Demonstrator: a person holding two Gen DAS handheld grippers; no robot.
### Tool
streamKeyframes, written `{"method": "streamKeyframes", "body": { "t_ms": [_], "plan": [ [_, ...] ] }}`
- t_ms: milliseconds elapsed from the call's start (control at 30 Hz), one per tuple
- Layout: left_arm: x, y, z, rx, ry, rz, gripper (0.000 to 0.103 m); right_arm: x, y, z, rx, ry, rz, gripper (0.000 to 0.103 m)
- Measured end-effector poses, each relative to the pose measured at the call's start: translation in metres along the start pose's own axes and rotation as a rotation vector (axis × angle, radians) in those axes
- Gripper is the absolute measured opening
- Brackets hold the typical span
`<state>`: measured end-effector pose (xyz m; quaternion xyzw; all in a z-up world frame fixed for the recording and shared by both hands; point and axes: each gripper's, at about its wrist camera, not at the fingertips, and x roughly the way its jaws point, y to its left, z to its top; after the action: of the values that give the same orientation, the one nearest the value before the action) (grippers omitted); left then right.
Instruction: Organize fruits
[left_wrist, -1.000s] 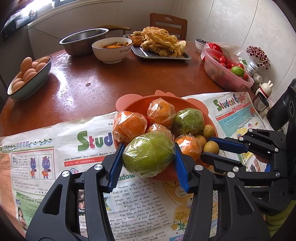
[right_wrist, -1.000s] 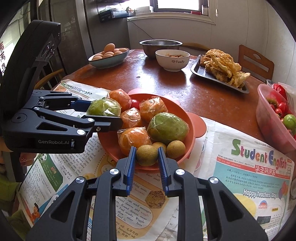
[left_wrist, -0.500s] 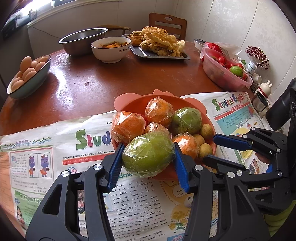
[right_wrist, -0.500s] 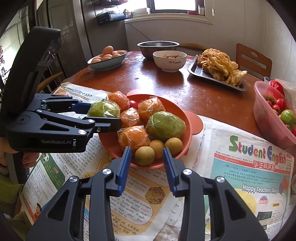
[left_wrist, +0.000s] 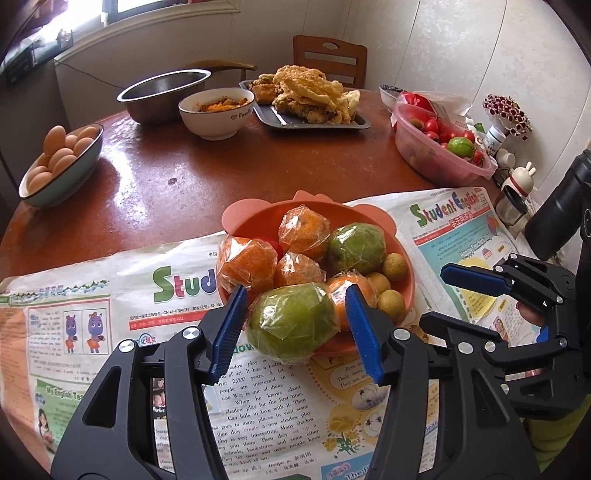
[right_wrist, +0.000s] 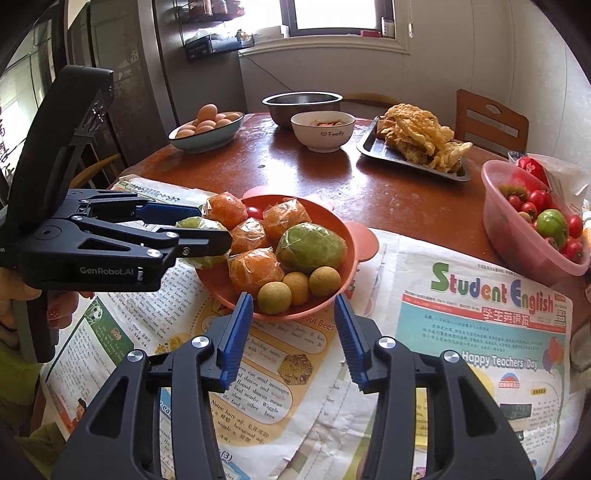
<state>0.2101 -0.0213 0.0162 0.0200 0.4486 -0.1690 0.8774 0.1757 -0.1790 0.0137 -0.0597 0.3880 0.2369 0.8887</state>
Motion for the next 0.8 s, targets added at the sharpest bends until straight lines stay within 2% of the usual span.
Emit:
{"method": "streamKeyframes", "body": {
  "t_ms": [167,267,333,433,567,700,800],
  "plan": [
    [-0.018,-0.005,-0.001,0.001,-0.033,0.012,0.054,-0.015,0.001,0.000,0.008,-0.029,-0.009,0.057],
    [-0.029,-0.007,-0.004,-0.004,-0.053,0.021,0.060,-0.026,0.003,-0.001,0.015,-0.051,-0.015,0.068],
    [-0.039,-0.008,-0.008,-0.007,-0.068,0.030,0.068,-0.034,0.003,-0.002,0.025,-0.067,-0.024,0.082],
    [-0.050,-0.010,-0.013,-0.012,-0.087,0.040,0.072,-0.046,0.003,-0.004,0.041,-0.092,-0.042,0.090],
    [-0.067,-0.012,-0.022,-0.017,-0.114,0.059,0.079,-0.059,0.003,-0.006,0.061,-0.119,-0.074,0.094],
    [-0.081,-0.013,-0.032,-0.032,-0.136,0.089,0.092,-0.073,0.005,-0.010,0.070,-0.139,-0.095,0.098],
    [-0.091,-0.015,-0.043,-0.044,-0.149,0.109,0.093,-0.083,0.009,-0.016,0.071,-0.150,-0.107,0.099]
  ]
}}
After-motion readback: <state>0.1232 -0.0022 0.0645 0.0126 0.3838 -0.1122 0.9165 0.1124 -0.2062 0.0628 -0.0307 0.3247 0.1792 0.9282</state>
